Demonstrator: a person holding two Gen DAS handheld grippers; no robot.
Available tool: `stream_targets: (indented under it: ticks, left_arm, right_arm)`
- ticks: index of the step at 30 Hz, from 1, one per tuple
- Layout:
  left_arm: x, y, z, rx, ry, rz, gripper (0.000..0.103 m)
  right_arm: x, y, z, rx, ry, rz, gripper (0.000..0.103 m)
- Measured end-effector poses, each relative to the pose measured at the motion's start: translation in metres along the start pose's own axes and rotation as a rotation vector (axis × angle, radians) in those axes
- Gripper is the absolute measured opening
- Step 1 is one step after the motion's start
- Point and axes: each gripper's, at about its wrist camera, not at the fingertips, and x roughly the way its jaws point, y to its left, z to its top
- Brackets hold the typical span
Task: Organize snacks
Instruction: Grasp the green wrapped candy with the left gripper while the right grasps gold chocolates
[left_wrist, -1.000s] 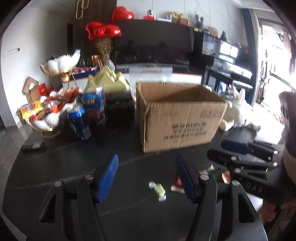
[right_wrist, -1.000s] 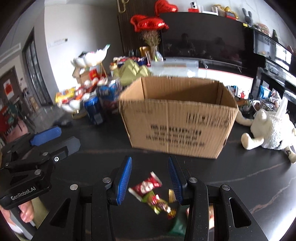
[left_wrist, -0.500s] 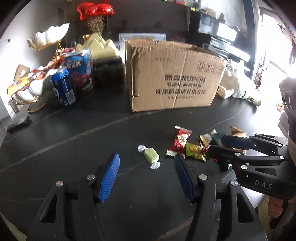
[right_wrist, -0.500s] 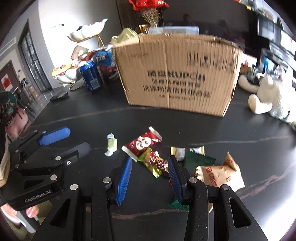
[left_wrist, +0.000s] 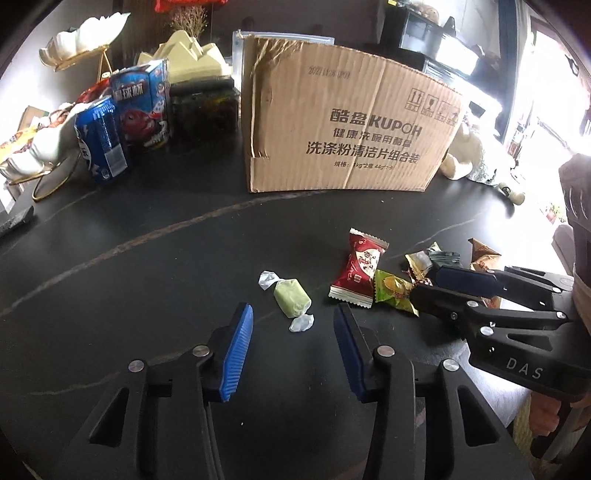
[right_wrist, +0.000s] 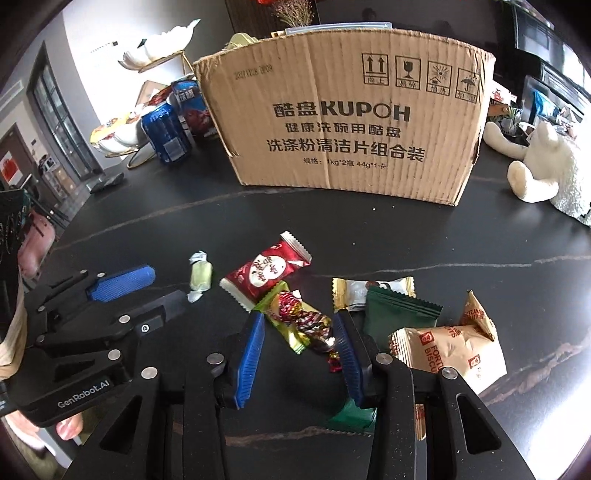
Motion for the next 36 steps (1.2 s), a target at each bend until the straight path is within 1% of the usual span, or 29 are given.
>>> stream_targets:
  ticks: [4,6,11,13,14,16,20,21,27,36]
  left_arm:
    - [0.008,-0.001,0.003,-0.002,0.007,0.002,0.041]
    - [0.013,-0.001,0.005,-0.003,0.009,0.007,0.038]
    - [0.019,0.001,0.009,-0.009,0.01,0.007,0.036]
    - [0.022,0.001,0.01,-0.015,0.018,-0.001,0.033]
    - [0.023,0.002,0.01,-0.016,0.021,0.0,0.03]
    - [0.024,0.002,0.01,-0.019,0.015,0.003,0.028]
    - [0.029,0.001,0.009,-0.015,0.031,-0.005,0.022]
    - [0.029,0.0,0.009,-0.011,0.03,-0.001,0.022]
    - [0.025,-0.001,0.007,-0.006,0.025,-0.002,0.021]
    - [0.005,-0.003,0.004,-0.009,-0.003,0.001,0.02]
  right_arm:
    - [0.003,-0.002,0.0,0.001,0.008,-0.002,0.036]
    - [0.005,-0.002,0.0,-0.006,0.01,-0.006,0.036]
    - [0.01,-0.004,0.002,-0.002,0.022,-0.007,0.036]
    - [0.013,-0.005,0.002,0.005,0.03,-0.001,0.034]
    - [0.013,-0.005,0.002,0.006,0.033,0.0,0.034]
    - [0.013,-0.005,0.002,0.011,0.031,0.003,0.033]
    - [0.012,-0.002,0.003,0.01,0.026,0.014,0.027]
    - [0.012,-0.003,0.003,0.014,0.025,0.016,0.021]
    - [0.01,-0.003,0.002,0.022,0.01,0.028,0.021]
    - [0.002,-0.001,0.002,0.018,-0.024,0.052,0.021]
